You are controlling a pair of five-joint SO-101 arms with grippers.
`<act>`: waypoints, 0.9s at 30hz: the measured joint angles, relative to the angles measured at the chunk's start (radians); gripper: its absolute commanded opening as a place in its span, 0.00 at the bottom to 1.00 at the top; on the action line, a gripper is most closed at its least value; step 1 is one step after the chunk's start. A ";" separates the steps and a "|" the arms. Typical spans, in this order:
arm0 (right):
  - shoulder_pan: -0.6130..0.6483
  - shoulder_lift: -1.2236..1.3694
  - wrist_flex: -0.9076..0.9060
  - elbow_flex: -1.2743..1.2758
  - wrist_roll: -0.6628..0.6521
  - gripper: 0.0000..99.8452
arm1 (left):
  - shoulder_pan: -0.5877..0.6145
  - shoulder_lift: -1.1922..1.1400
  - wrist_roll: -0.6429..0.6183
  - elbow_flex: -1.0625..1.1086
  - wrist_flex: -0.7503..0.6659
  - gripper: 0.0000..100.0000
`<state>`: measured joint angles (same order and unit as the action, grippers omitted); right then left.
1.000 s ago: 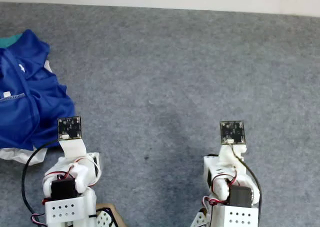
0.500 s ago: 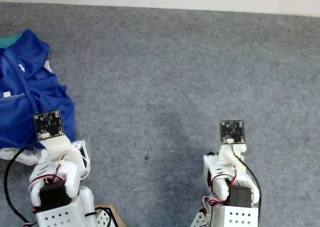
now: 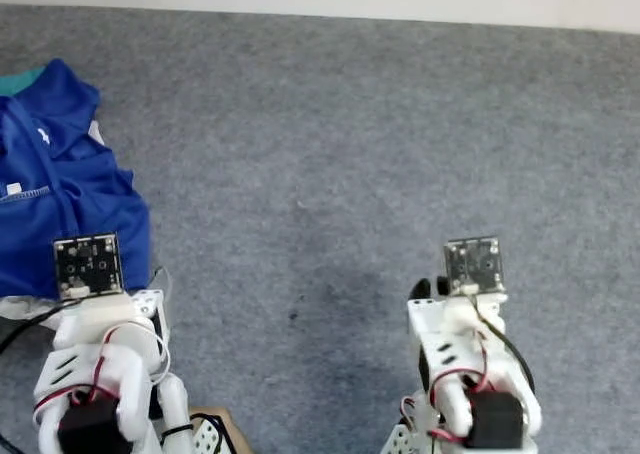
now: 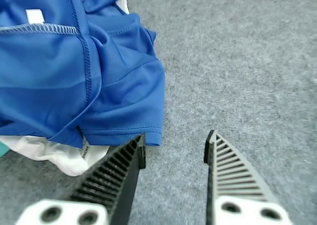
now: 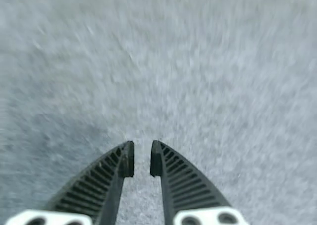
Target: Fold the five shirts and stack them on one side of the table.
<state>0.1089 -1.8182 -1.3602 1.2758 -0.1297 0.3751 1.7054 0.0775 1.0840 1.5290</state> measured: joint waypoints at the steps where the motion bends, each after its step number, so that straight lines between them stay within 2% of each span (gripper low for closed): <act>1: 0.002 0.020 -0.008 -0.032 0.000 0.08 | 0.000 -0.035 0.002 -0.031 0.009 0.21; 11: 0.012 0.525 -0.023 -0.351 0.000 0.08 | 0.005 -0.520 0.002 -0.296 0.023 0.21; 18: 0.028 0.778 -0.021 -0.479 -0.002 0.08 | 0.181 -0.680 0.002 -0.400 0.008 0.21; 21: 0.072 0.847 0.012 -0.511 -0.061 0.08 | 0.265 -0.746 0.002 -0.427 -0.046 0.21; 27: 0.157 0.970 0.101 -0.532 -0.083 0.08 | 0.325 -0.901 0.000 -0.486 -0.120 0.21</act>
<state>0.2654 -0.8485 -1.2589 0.7434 -0.2125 0.7004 0.8048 0.0775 0.5976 1.4093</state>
